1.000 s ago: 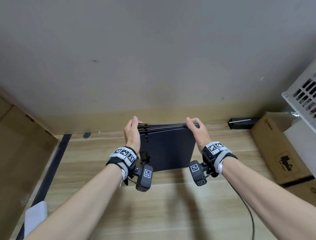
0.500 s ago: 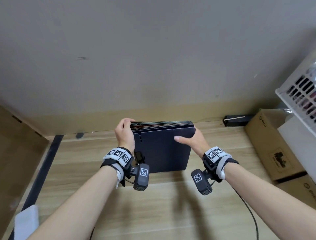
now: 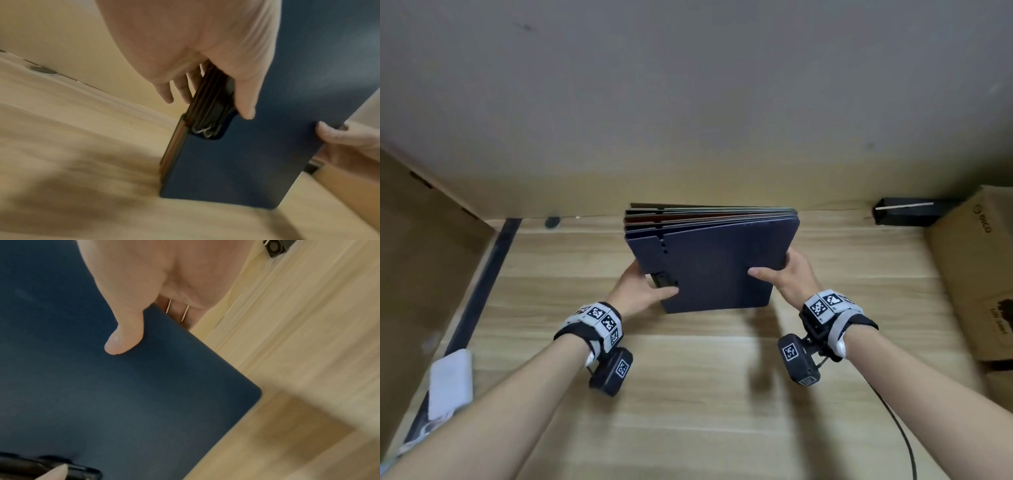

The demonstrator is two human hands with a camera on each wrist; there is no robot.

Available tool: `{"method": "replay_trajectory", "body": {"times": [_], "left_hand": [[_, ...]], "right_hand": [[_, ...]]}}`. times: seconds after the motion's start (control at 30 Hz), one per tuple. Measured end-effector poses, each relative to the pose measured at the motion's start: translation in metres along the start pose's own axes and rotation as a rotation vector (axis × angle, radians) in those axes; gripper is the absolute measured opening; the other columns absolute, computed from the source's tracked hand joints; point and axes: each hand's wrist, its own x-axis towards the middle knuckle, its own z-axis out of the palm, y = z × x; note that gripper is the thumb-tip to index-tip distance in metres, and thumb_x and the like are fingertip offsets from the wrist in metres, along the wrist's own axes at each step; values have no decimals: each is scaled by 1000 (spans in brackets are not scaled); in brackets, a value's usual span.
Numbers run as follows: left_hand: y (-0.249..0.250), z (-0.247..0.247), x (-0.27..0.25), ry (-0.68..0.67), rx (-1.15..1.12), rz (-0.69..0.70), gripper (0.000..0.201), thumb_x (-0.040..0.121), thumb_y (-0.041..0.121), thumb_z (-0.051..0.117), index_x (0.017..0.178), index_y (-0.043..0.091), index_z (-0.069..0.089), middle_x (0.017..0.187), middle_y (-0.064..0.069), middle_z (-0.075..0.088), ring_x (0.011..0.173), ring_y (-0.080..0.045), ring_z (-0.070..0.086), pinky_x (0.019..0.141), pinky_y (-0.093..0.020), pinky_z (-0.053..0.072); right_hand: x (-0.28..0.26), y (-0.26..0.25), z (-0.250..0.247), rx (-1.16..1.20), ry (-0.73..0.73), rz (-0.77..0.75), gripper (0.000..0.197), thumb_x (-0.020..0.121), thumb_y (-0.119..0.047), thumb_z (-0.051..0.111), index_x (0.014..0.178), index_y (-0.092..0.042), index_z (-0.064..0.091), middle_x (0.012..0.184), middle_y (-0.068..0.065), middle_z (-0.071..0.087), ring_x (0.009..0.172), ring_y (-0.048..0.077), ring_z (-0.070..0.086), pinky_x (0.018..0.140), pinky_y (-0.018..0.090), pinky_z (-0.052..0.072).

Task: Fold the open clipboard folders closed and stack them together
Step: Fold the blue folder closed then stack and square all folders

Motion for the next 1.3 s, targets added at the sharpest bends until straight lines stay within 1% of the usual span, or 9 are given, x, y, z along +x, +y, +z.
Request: {"method": "replay_trajectory", "body": {"times": [0.2, 0.37, 0.47, 0.6, 0.73, 0.9, 1.07, 1.2, 1.3], "left_hand": [[-11, 10, 17, 98, 27, -9, 63, 68, 28, 86, 124, 19, 58, 120, 4, 67, 113, -18, 62, 102, -34, 47], [1, -21, 26, -20, -19, 74, 62, 77, 19, 81, 130, 18, 49, 124, 5, 61, 116, -13, 56, 103, -29, 41], [-1, -55, 29, -107, -21, 62, 65, 82, 27, 78, 136, 21, 44, 128, 11, 57, 119, -10, 55, 106, -30, 40], [-36, -93, 31, -167, -129, -50, 67, 80, 43, 74, 138, 23, 46, 135, 12, 56, 125, -10, 55, 113, -38, 39], [-83, -130, 31, -179, -336, -298, 57, 94, 20, 65, 143, 23, 38, 140, 6, 51, 126, -14, 50, 106, -27, 38], [-151, -180, 33, -200, -432, -585, 82, 90, 34, 67, 156, 17, 21, 161, -7, 27, 146, -32, 29, 117, -52, 25], [-195, -219, 37, -142, -471, -613, 61, 99, 44, 49, 151, 17, 34, 159, -9, 32, 144, -34, 31, 114, -46, 25], [-219, -251, 42, -78, -553, -642, 73, 95, 58, 46, 153, 17, 31, 159, -9, 31, 147, -29, 28, 119, -45, 21], [-235, -271, 48, -48, -646, -644, 63, 93, 60, 48, 142, 20, 49, 139, -1, 54, 131, -25, 49, 110, -39, 36]], "right_hand": [[6, 17, 11, -3, 93, 1, 36, 74, 3, 79, 107, -5, 65, 102, 4, 73, 88, 9, 69, 78, 20, 54], [9, -1, 32, 37, 162, 6, 38, 82, -1, 74, 118, -5, 61, 110, 0, 71, 96, 8, 69, 80, 16, 54], [13, -8, 64, 66, 182, 28, 39, 86, -4, 71, 122, -9, 58, 114, -3, 70, 98, 4, 68, 84, 19, 55], [23, 6, 125, 34, 230, 89, 43, 85, -14, 72, 125, -13, 56, 117, 0, 70, 106, 15, 68, 92, 33, 53], [28, 30, 200, -97, 248, 161, 47, 81, -22, 74, 123, -8, 56, 114, 8, 70, 103, 22, 68, 95, 42, 53], [30, 51, 283, -189, 216, 220, 45, 84, -14, 74, 123, -4, 55, 116, 12, 68, 106, 27, 65, 98, 43, 50], [43, 54, 346, -256, 166, 242, 48, 83, -18, 74, 125, -4, 55, 119, 13, 67, 108, 28, 64, 100, 47, 49], [54, 49, 391, -289, 142, 225, 53, 83, -22, 75, 129, -6, 53, 122, 11, 66, 112, 28, 62, 101, 46, 48], [62, 43, 419, -310, 123, 239, 58, 83, -25, 74, 133, -7, 49, 127, 10, 63, 116, 27, 60, 103, 46, 46]]}}
